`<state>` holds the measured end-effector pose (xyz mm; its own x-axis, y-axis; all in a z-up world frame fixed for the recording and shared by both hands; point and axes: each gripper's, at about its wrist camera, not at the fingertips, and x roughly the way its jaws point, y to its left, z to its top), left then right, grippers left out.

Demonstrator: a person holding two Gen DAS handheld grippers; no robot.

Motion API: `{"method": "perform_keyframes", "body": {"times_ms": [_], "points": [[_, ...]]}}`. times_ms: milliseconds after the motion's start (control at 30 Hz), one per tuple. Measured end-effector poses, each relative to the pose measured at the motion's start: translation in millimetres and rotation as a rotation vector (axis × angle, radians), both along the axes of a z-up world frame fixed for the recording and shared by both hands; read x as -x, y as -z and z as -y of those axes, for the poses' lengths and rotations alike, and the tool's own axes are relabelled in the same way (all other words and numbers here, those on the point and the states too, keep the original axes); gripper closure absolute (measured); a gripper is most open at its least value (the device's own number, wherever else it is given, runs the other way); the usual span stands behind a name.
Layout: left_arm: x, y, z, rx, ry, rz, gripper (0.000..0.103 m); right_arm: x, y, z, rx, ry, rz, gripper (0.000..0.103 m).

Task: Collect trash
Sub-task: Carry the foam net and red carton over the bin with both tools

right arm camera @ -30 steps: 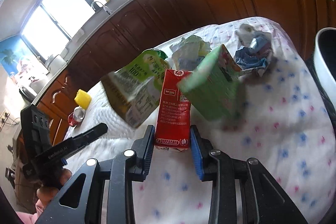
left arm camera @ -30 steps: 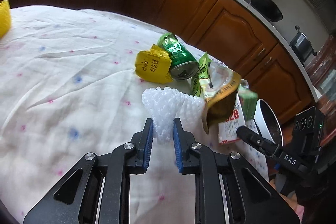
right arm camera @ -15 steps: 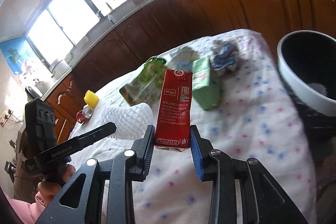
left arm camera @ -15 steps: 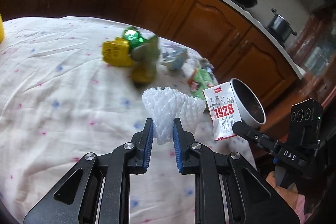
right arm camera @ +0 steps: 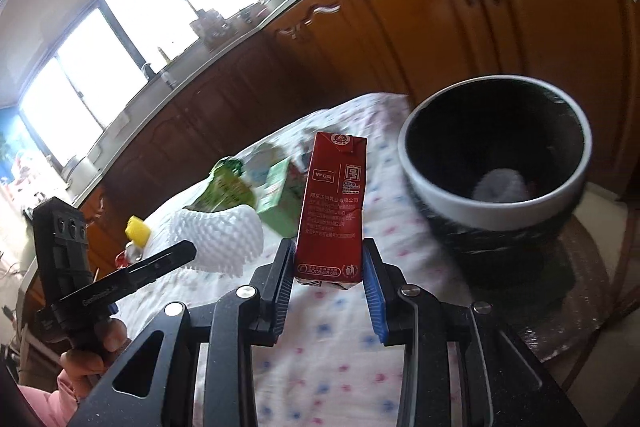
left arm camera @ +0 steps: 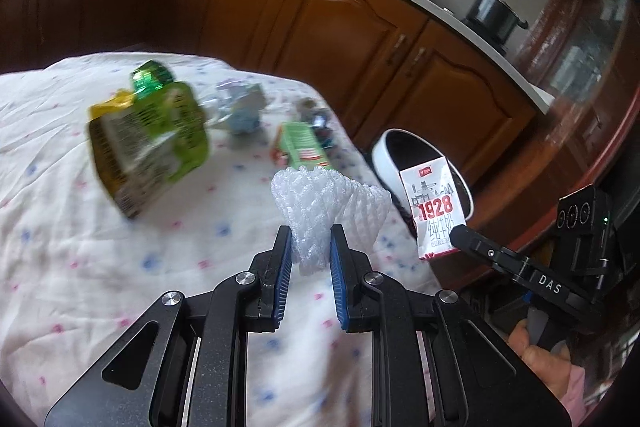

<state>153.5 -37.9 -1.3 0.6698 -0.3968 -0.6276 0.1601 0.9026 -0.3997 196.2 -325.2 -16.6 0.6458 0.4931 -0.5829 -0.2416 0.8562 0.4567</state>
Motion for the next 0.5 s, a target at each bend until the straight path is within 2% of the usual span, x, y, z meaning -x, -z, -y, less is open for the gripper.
{"method": "perform_keyframes", "body": {"times_ms": [500], "points": [[-40,-12,73,-0.035,0.12,0.014,0.086,-11,-7,64,0.052,0.146,0.023,0.069]]}}
